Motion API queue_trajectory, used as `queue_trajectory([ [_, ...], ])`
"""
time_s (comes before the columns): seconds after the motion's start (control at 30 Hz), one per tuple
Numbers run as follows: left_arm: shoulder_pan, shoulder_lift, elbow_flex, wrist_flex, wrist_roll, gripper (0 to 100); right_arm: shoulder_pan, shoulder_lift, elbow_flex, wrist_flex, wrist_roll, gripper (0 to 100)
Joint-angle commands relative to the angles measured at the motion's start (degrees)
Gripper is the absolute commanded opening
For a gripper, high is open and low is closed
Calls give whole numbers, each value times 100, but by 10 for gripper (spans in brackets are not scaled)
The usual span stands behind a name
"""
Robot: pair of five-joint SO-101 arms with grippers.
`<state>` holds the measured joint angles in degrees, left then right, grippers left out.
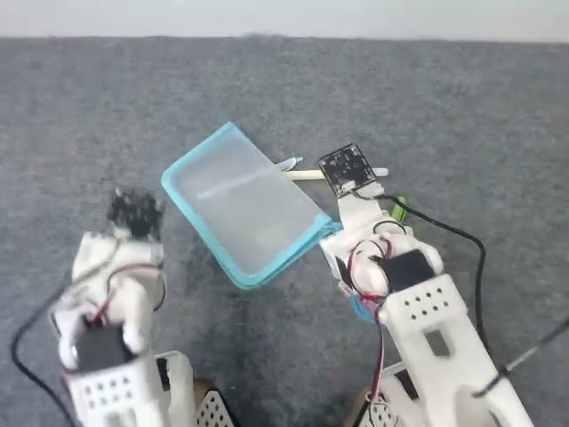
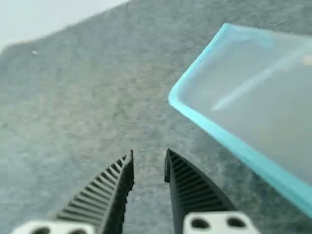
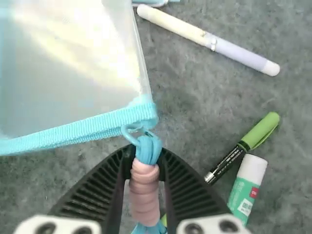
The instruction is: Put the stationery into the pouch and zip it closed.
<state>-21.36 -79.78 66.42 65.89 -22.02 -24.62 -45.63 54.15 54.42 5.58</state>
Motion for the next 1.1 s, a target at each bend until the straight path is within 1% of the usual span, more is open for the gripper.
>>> queue_trajectory([
  [0.0, 633, 1978, -1077, -484, 914, 106, 119, -444, -53, 145, 149, 6],
  [0.07, 897, 2593, -927, -1064, 1292, 106, 127, -444, -211, 259, 167, 6],
  [0.13, 1055, 3103, -673, -1732, 1512, 106, 127, -444, -615, 523, 185, 6],
  [0.2, 1125, 3569, -514, -2277, 1653, 106, 163, -391, -1266, 884, 193, 6],
  [0.27, 1213, 4018, -453, -2620, 1785, 106, 154, -347, -1987, 1182, 193, 6],
  [0.47, 1635, 5020, -470, -2954, 1916, 106, 84, 382, -4325, 2088, 193, 6],
  [0.53, 1925, 5231, -479, -3051, 2066, 106, -198, 778, -5020, 2431, 193, 6],
  [0.6, 2374, 5389, -479, -3095, 2171, 106, -611, 1103, -5565, 2765, 193, 6],
  [0.67, 2831, 5486, -470, -3182, 2426, 106, -1077, 1314, -5855, 3002, 193, 6],
  [0.73, 3130, 5530, -470, -3279, 2664, 106, -1455, 1323, -5873, 3143, 264, 6],
  [0.8, 3121, 5495, -462, -3314, 2725, 106, -1745, 1262, -5644, 3213, 492, 6],
  [0.87, 3015, 5354, -444, -3305, 2734, 106, -1947, 1042, -5064, 3108, 659, 6],
  [0.93, 2998, 5134, -338, -3297, 2743, 106, -2053, 664, -4158, 2695, 738, 6],
  [1.07, 3209, 4571, -13, -3323, 2752, 106, -2079, -303, -2084, 1481, 738, 6],
])
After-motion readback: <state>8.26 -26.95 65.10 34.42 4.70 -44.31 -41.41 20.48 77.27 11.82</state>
